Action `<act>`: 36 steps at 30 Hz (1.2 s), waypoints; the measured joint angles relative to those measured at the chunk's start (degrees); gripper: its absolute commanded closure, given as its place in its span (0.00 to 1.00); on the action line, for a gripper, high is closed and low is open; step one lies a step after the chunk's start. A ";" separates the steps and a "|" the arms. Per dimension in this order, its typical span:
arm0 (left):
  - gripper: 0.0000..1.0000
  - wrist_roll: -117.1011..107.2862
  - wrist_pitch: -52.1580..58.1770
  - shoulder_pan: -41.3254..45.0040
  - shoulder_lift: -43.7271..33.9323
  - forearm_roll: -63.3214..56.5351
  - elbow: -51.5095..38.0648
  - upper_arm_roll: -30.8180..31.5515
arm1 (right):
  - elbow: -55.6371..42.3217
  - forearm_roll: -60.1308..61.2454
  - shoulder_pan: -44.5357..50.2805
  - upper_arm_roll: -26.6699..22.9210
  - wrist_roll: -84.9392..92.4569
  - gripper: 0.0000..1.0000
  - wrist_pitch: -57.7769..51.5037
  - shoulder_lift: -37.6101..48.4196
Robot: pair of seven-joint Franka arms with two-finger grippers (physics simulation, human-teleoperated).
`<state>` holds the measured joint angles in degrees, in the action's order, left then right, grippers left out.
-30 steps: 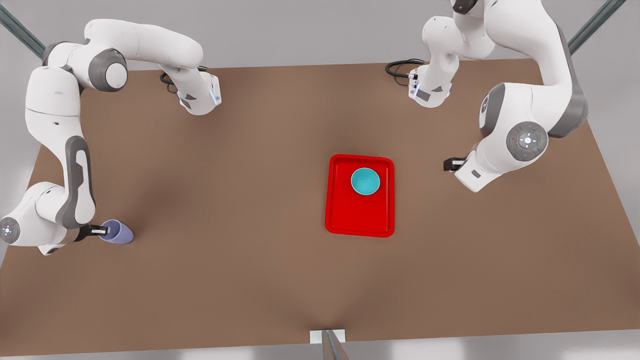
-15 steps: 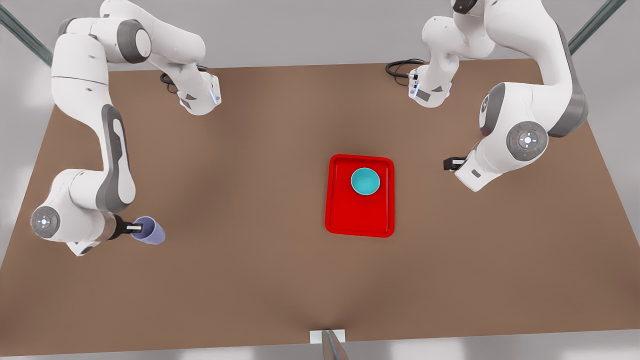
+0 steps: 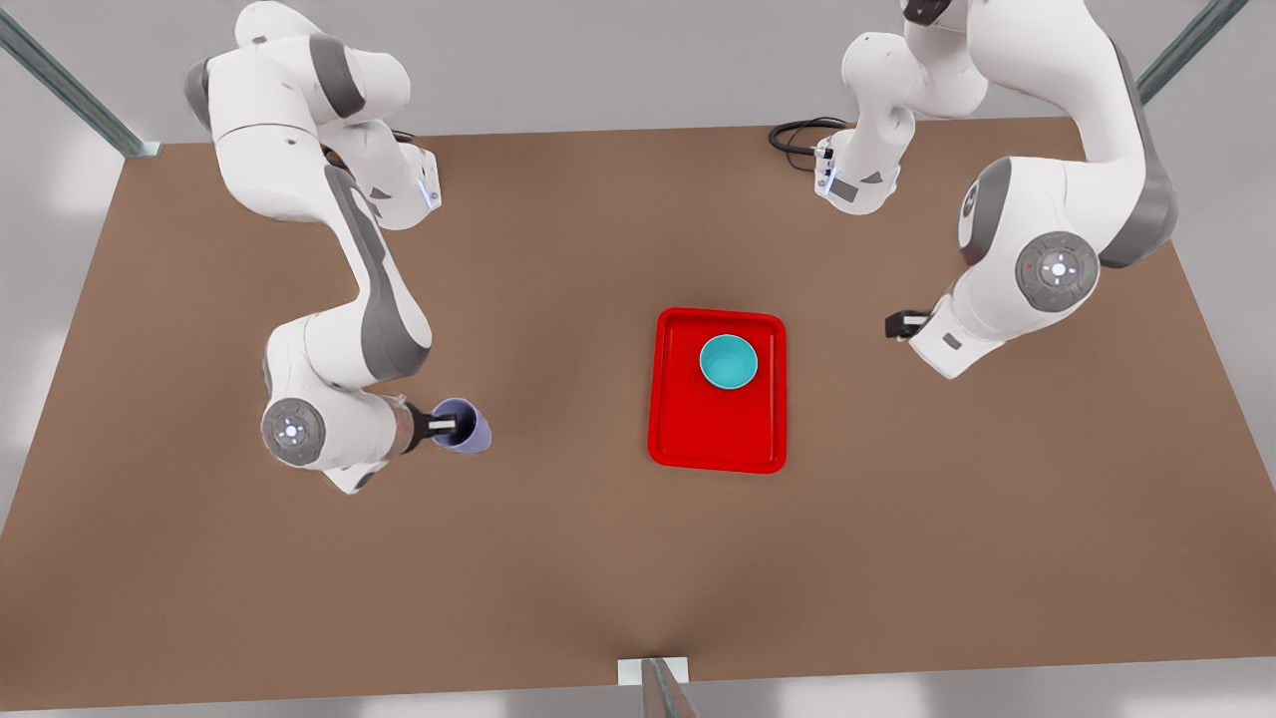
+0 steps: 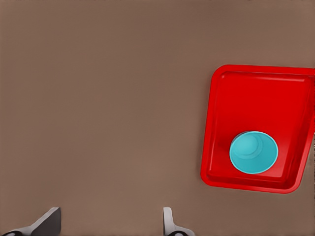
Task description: Place the bowl on the tray with the left arm and the cup on the tray with the right arm
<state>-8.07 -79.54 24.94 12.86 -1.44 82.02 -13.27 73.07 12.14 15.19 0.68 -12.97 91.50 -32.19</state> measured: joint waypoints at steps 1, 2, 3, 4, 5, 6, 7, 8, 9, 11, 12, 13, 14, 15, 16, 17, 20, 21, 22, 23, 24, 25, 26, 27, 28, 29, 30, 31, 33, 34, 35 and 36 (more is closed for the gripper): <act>0.00 0.07 0.00 -0.01 -0.11 0.07 -0.19 0.00 | -2.89 0.26 1.44 0.09 -2.09 0.79 -1.05 -1.68; 0.00 0.07 0.00 -0.04 -0.11 0.13 -0.19 0.00 | -5.34 0.27 3.04 0.17 -5.42 0.79 -1.17 -3.34; 0.00 0.16 0.00 -0.09 -0.03 0.17 -0.19 0.00 | -8.21 0.34 4.42 0.39 -8.47 0.79 -1.25 -5.15; 0.00 0.24 0.00 -0.06 -0.03 0.20 -0.19 0.00 | -12.05 0.35 5.94 0.45 -11.17 0.79 -1.56 -7.78; 0.00 0.25 0.00 -0.08 -0.03 0.21 -0.19 -0.01 | -16.90 0.41 7.83 0.45 -14.03 0.79 -2.89 -10.31; 0.00 0.25 -0.17 -0.06 0.31 0.21 -0.19 -0.08 | -20.32 0.42 9.04 0.90 -16.28 0.79 -2.86 -13.03; 0.00 0.25 -0.22 -0.05 0.49 0.21 -0.19 -0.08 | -23.71 0.44 9.91 1.09 -18.53 0.79 -3.06 -15.28; 0.00 0.25 -0.26 -0.08 0.66 0.20 -0.19 -0.08 | -26.62 3.27 10.68 1.37 -20.04 0.79 -2.81 -17.53; 0.00 0.25 -0.26 -0.06 0.76 0.19 -0.11 -0.08 | -28.94 4.28 11.37 1.23 -20.87 0.79 -2.54 -19.38; 0.00 0.25 -0.46 -0.55 0.96 0.19 -0.11 -0.09 | -34.21 4.94 12.82 1.52 -23.39 0.79 -2.10 -23.13; 0.00 0.25 -0.69 -0.70 1.03 0.20 -0.11 -0.08 | -35.22 5.11 14.41 1.60 -24.32 0.79 0.20 -24.75; 0.00 0.25 -0.75 -1.22 1.08 0.23 -0.11 -0.09 | -36.62 5.15 15.01 1.73 -25.11 0.79 1.29 -26.11; 0.00 0.25 -1.11 -1.29 1.11 0.34 -0.11 -0.09 | -38.36 5.67 16.07 2.43 -25.26 0.79 1.43 -27.22; 0.00 0.26 -1.21 -1.18 1.19 0.53 -0.11 -0.08 | -39.92 6.82 17.10 2.56 -25.15 0.79 2.10 -28.24; 0.00 0.25 -1.23 -1.21 1.20 0.69 -0.03 -0.08 | -40.99 7.00 17.32 3.20 -25.14 0.79 3.02 -28.84; 0.00 0.25 -1.32 -1.64 1.46 0.82 -0.02 -0.08 | -41.47 7.01 17.35 4.15 -25.14 0.79 3.52 -29.14; 0.00 0.27 -2.37 -2.19 2.31 1.07 -0.01 -0.08 | -42.45 7.01 18.25 8.44 -25.13 0.79 5.17 -31.02; 0.00 0.26 -2.37 -2.18 3.14 1.10 -0.02 -0.08 | -42.81 7.08 18.55 8.91 -25.13 0.79 5.84 -31.91; 0.00 0.33 -2.62 -2.44 3.71 1.17 -0.02 -0.08 | -43.00 7.43 18.78 10.51 -25.45 0.79 6.58 -33.19; 0.00 0.25 -3.26 -2.47 3.75 1.37 0.05 -0.09 | -43.39 7.59 18.90 10.75 -26.82 0.79 6.92 -34.21; 0.00 0.25 -3.49 -2.67 3.90 1.58 0.15 -0.17 | -43.44 7.62 18.98 10.77 -26.97 0.79 7.65 -35.30; 0.00 0.25 -3.93 -3.11 4.01 1.77 0.16 -0.16 | -43.45 7.54 19.60 10.74 -26.95 0.79 7.61 -35.56; 0.00 0.25 -3.95 -3.16 4.17 2.06 0.16 -0.09 | -43.36 7.13 21.11 10.44 -27.65 0.79 7.31 -36.02; 0.00 0.25 -3.96 -3.14 4.36 2.40 0.11 -0.08 | -43.36 5.51 21.41 10.34 -28.51 0.79 7.10 -36.51; 0.00 0.25 -3.96 -3.12 4.29 2.67 -0.09 -0.13 | -43.36 4.25 21.99 10.25 -28.42 0.79 6.91 -36.62; 0.00 0.25 -3.96 -3.17 4.33 2.86 -0.08 -0.09 | -43.43 3.28 21.98 9.89 -28.33 0.79 6.85 -36.63; 0.00 0.25 -4.00 -3.22 4.50 3.01 -0.02 -0.09 | -43.48 2.02 21.98 9.50 -28.29 0.79 6.41 -36.72; 0.00 0.25 -4.55 -3.42 4.71 3.15 -0.02 -0.08 | -43.54 0.51 21.99 9.47 -27.86 0.79 6.73 -37.19; 0.00 0.25 -4.75 -3.58 4.81 3.33 -0.02 -0.09 | -43.49 -1.87 22.25 9.38 -23.74 0.79 7.14 -38.29; 0.00 0.25 -4.75 -3.58 4.81 3.46 0.06 -0.09 | -43.53 -2.66 22.25 9.38 -22.56 0.79 7.20 -38.68; 0.00 0.25 -4.75 -3.59 4.81 3.57 0.07 -0.09 | -43.54 -2.80 22.84 9.39 -22.48 0.79 8.44 -39.20; 0.00 0.25 -4.75 -3.59 4.81 3.65 0.02 -0.09 | -43.54 -2.80 22.96 9.34 -22.39 0.79 9.11 -39.35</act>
<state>-7.82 -84.29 21.36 17.67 2.21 82.04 -13.36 29.53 9.33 38.15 10.03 -35.35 100.61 -71.54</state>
